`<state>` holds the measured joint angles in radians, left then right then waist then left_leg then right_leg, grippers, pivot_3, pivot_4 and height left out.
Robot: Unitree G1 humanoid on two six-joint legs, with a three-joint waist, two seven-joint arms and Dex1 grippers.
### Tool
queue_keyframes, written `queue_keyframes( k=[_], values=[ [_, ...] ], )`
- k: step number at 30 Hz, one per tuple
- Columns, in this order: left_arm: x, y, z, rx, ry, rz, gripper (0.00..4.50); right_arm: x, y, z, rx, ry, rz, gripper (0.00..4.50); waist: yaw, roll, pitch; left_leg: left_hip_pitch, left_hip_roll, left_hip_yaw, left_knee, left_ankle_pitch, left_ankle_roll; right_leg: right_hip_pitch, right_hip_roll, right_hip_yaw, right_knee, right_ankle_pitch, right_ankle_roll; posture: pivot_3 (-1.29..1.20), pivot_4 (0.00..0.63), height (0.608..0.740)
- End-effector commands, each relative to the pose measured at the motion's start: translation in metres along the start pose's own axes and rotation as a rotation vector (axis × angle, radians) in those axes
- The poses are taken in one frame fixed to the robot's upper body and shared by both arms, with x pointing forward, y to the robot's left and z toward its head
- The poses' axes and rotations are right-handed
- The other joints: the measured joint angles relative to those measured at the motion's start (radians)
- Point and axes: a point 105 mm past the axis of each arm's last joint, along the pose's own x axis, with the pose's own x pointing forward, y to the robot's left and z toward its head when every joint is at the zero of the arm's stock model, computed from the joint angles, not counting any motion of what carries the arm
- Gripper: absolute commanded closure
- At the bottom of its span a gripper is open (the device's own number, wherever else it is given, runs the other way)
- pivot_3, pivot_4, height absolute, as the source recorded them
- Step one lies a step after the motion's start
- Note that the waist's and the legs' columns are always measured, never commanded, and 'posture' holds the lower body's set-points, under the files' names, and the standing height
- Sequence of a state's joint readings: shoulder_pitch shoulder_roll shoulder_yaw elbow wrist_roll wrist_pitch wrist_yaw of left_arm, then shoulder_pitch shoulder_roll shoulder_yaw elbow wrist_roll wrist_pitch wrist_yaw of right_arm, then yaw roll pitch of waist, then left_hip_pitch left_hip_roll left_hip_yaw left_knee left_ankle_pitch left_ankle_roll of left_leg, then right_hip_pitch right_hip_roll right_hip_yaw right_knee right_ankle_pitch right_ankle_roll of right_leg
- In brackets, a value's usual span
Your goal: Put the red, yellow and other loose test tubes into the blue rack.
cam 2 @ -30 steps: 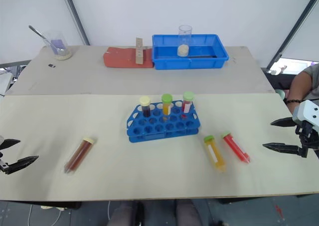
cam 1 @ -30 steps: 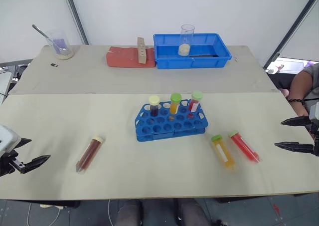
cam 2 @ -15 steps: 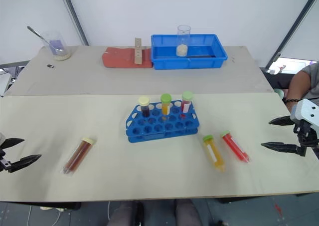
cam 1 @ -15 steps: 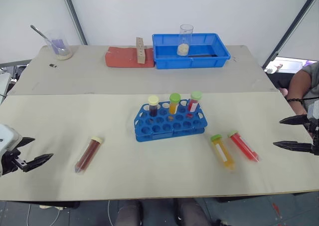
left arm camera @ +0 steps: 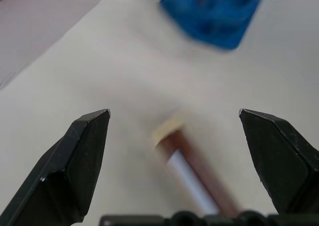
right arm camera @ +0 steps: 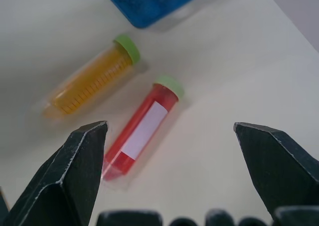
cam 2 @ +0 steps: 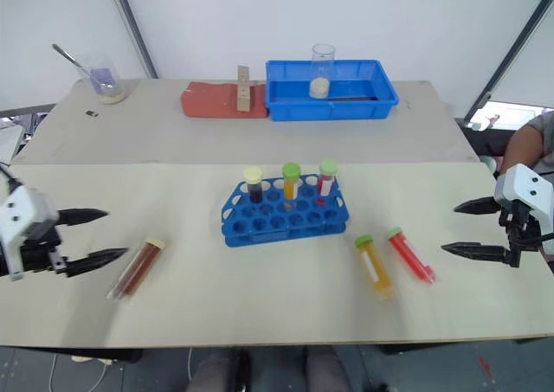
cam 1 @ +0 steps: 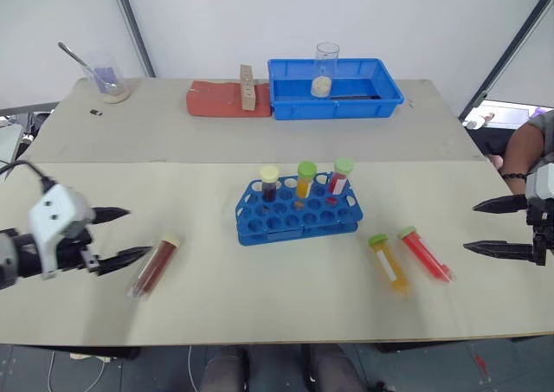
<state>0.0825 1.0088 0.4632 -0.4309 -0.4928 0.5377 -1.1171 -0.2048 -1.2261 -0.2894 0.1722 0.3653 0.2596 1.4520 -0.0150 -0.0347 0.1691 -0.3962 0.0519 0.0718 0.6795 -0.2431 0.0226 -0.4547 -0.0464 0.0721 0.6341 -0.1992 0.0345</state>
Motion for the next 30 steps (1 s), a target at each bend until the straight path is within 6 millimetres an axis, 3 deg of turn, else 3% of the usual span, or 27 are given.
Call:
queue_keyframes(
  k=[1,7,10,20,30],
  values=[
    [0.026,-0.03,0.027,0.073,-0.102,-0.16,0.06,-0.003,0.011,0.026,-0.02,-0.07,0.032,0.0,-0.001,0.0,0.0,0.0,0.0,0.0,0.0,0.0,0.0,0.0,0.0,0.0,0.0,0.0,0.0,0.0,0.15,0.729],
    [0.054,-0.053,0.063,0.151,-0.247,-0.316,0.06,0.016,0.02,0.041,0.052,-0.07,-0.01,0.0,-0.001,0.0,0.0,0.001,-0.001,-0.003,0.002,0.001,-0.001,0.0,0.002,0.001,0.006,0.0,0.001,0.0,0.15,0.729],
    [0.063,-0.065,0.073,0.189,-0.286,-0.382,0.06,0.025,0.014,0.031,0.137,0.042,-0.096,0.0,-0.002,0.0,0.0,0.001,-0.001,-0.004,0.004,0.001,-0.001,0.001,0.002,0.001,0.008,0.0,0.001,0.0,0.15,0.729],
    [0.083,-0.09,0.092,0.243,-0.383,-0.508,0.06,0.058,0.013,0.013,0.409,0.202,-0.146,0.0,-0.005,0.0,0.0,0.001,-0.003,-0.006,0.007,0.003,0.0,0.002,0.003,0.003,0.008,-0.002,-0.003,0.0,0.15,0.729],
    [0.092,-0.101,0.1,0.269,-0.419,-0.563,0.06,0.085,0.005,-0.018,0.474,0.352,-0.171,0.0,-0.002,0.0,0.0,-0.003,-0.003,-0.007,0.008,0.003,0.0,0.001,0.003,0.003,0.006,0.0,-0.001,0.0,0.15,0.729]
  ],
)
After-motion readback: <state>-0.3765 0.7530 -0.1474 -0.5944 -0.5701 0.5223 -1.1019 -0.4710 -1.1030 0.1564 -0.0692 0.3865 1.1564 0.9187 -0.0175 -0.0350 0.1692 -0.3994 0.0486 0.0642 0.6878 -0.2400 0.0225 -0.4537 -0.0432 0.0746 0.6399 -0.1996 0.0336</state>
